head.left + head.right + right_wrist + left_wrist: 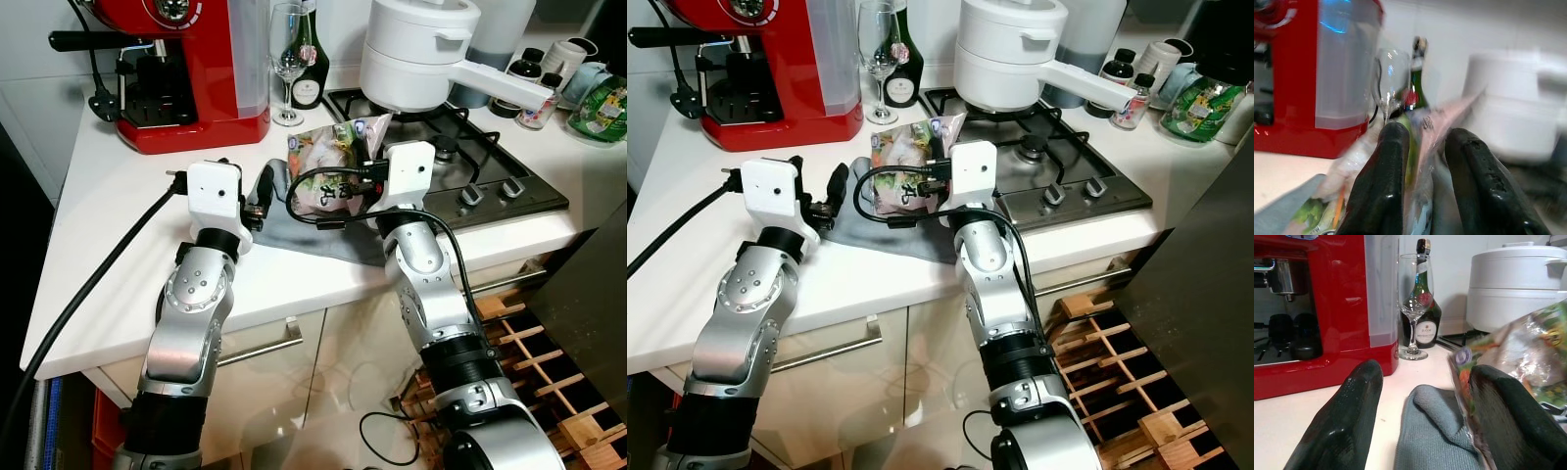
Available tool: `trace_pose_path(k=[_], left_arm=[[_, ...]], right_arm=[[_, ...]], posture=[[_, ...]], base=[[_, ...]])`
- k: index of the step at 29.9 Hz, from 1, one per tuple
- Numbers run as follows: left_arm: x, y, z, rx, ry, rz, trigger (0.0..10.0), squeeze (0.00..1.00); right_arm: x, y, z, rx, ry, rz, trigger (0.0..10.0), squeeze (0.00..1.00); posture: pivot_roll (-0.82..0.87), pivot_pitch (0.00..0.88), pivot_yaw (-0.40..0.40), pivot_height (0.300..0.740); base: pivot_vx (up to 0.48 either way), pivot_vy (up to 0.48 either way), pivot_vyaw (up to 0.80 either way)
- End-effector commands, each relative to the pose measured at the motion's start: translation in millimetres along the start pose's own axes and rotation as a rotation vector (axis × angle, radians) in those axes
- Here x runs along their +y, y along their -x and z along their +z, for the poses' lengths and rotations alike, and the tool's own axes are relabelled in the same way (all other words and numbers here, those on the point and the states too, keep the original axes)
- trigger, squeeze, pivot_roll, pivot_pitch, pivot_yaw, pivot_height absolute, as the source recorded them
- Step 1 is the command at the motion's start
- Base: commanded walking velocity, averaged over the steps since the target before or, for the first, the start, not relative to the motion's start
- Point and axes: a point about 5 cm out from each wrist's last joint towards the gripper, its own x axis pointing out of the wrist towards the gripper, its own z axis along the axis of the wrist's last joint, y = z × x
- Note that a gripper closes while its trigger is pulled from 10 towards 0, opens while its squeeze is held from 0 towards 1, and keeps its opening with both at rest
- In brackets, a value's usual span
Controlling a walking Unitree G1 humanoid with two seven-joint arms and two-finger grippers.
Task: Restocking fridge
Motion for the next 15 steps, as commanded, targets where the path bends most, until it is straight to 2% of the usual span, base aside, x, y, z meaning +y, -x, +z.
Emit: trace_pose_path(k=[1, 5, 7, 8, 9, 11, 15], left_arm=[[-2.8, 0.4, -3.1, 0.02, 0.004, -0.017, 10.0, 0.0], [-3.1, 0.5, -3.7, 0.024, 0.007, -0.019, 10.0, 0.0], [-3.2, 0.5, -3.9, 0.026, 0.009, -0.02, 10.0, 0.0], [-3.2, 0.5, -3.9, 0.026, 0.009, -0.02, 10.0, 0.0], [-3.3, 0.7, -4.1, 0.028, 0.011, -0.021, 10.0, 0.0], [-3.3, 0.7, -4.1, 0.028, 0.011, -0.021, 10.0, 0.0], [-2.8, 0.9, -4.3, 0.031, 0.013, -0.022, 10.0, 0.0]], right_arm=[[3.9, 1.2, 7.3, -0.064, 0.089, 0.024, 10.0, 0.0], [3.9, 2.0, 2.1, -0.039, 0.076, 0.019, 10.0, 0.0], [3.6, 2.7, -6.5, 0.021, 0.0, 0.006, 10.0, 0.0], [3.6, 2.7, -6.5, 0.021, 0.0, 0.006, 10.0, 0.0], [3.7, 4.7, -20.3, 0.113, -0.107, -0.016, 10.0, 0.0], [3.7, 4.7, -20.3, 0.113, -0.107, -0.016, 10.0, 0.0], [5.0, 7.5, -27.4, 0.16, -0.182, -0.036, 10.0, 0.0]], posture=[[-0.05, 0.0, -0.048, 0.74], [-0.05, 0.0, -0.047, 0.74], [-0.05, 0.0, -0.046, 0.74], [-0.05, 0.0, -0.046, 0.74], [-0.04, 0.0, -0.047, 0.74], [-0.04, 0.0, -0.047, 0.74], [-0.04, 0.0, -0.047, 0.74]], base=[[0.0, 0.0, 0.0], [0.0, 0.0, 0.0], [0.0, 0.0, 0.0], [0.0, 0.0, 0.0], [0.0, 0.0, 0.0], [0.0, 0.0, 0.0], [0.0, 0.0, 0.0]])
